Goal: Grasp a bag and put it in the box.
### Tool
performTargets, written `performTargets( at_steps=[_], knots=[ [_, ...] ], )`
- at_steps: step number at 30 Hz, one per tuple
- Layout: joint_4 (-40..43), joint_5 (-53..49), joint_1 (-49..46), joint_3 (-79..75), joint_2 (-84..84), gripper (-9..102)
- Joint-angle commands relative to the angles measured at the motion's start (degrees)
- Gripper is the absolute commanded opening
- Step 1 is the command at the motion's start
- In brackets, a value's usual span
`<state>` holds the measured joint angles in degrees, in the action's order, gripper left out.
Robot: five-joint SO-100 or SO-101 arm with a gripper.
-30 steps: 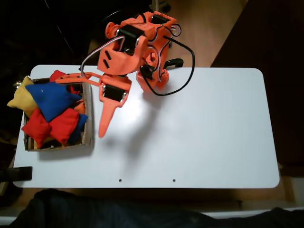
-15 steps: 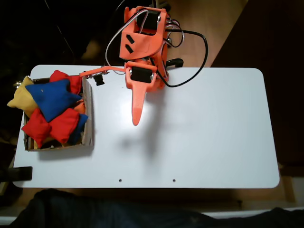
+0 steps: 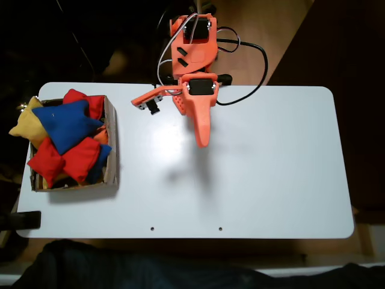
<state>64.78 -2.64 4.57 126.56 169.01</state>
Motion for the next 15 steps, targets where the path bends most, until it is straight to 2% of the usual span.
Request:
performTargets(
  at_steps=[1,4,6,12,15],
  knots=[
    [-1.23,2.2,2.29,2.29,3.34,38],
    [-1.41,4.66,3.34,5.89,6.77,29],
    [-1.49,8.17,3.25,8.44,8.79,17],
    [-2.02,12.57,1.76,15.29,13.89,0],
    [-2.02,14.5,0.26,17.93,15.38,0]
  ],
)
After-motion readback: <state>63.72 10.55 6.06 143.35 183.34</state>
